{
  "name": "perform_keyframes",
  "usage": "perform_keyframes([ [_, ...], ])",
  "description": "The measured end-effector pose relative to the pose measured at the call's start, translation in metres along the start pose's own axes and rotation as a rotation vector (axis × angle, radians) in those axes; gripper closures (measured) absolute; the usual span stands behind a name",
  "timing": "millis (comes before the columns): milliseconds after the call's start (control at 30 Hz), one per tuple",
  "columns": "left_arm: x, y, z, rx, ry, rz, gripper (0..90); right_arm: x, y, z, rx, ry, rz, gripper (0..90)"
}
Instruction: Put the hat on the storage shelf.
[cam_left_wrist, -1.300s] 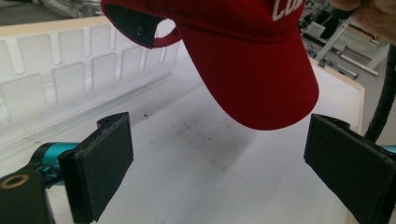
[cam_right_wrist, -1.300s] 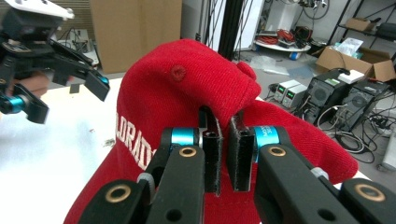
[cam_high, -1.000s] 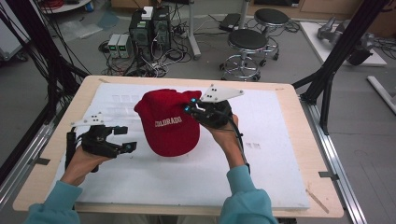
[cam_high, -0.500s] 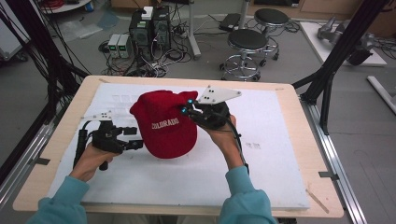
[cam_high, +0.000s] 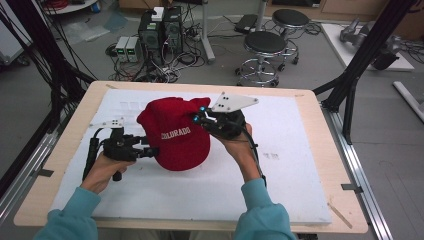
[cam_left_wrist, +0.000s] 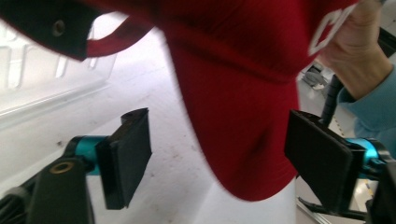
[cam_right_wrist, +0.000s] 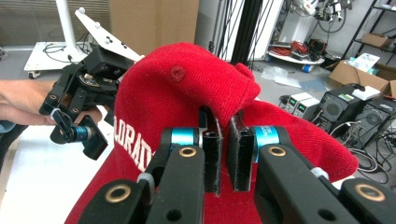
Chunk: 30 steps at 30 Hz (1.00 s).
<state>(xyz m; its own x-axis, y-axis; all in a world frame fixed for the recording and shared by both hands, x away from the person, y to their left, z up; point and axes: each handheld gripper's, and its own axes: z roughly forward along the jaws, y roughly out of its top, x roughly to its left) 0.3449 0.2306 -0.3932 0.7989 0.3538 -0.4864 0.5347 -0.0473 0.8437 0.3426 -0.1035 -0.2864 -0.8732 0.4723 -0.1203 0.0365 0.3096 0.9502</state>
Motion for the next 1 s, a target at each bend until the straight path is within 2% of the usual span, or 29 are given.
perform_keyframes([
  [33,-0.001,0.001,0.001,-0.001,-0.012,0.005,25.9,0.0,0.0,0.0,0.0,0.0,0.0,86.0],
  [67,-0.003,0.003,0.001,-0.004,-0.02,0.01,31.1,0.0,0.0,0.0,-0.001,-0.002,-0.001,86.0],
  [133,-0.006,0.006,0.003,-0.008,-0.041,0.025,33.8,0.0,0.0,0.0,0.0,-0.003,0.001,86.0],
  [233,-0.009,0.008,0.005,0.004,-0.05,0.041,36.2,-0.001,0.0,0.0,-0.007,-0.004,-0.001,86.0],
  [300,-0.009,0.008,0.005,0.013,-0.052,0.047,42.1,-0.002,0.0,-0.003,-0.009,-0.007,0.006,85.9],
  [600,-0.012,0.008,0.004,0.037,-0.073,0.071,56.7,-0.003,-0.002,-0.005,-0.015,-0.015,0.014,85.9],
  [667,-0.012,0.008,0.003,0.038,-0.082,0.078,62.9,-0.004,-0.003,-0.005,-0.013,-0.019,0.019,85.9],
  [800,-0.015,0.009,0.003,0.043,-0.101,0.094,67.2,-0.005,-0.004,-0.006,-0.015,-0.021,0.023,85.8],
  [933,-0.017,0.01,0.003,0.049,-0.125,0.118,76.6,-0.006,-0.004,-0.005,-0.018,-0.022,0.026,85.3],
  [1000,-0.019,0.01,0.003,0.058,-0.141,0.146,78.4,-0.006,-0.005,-0.005,-0.015,-0.024,0.026,84.7],
])
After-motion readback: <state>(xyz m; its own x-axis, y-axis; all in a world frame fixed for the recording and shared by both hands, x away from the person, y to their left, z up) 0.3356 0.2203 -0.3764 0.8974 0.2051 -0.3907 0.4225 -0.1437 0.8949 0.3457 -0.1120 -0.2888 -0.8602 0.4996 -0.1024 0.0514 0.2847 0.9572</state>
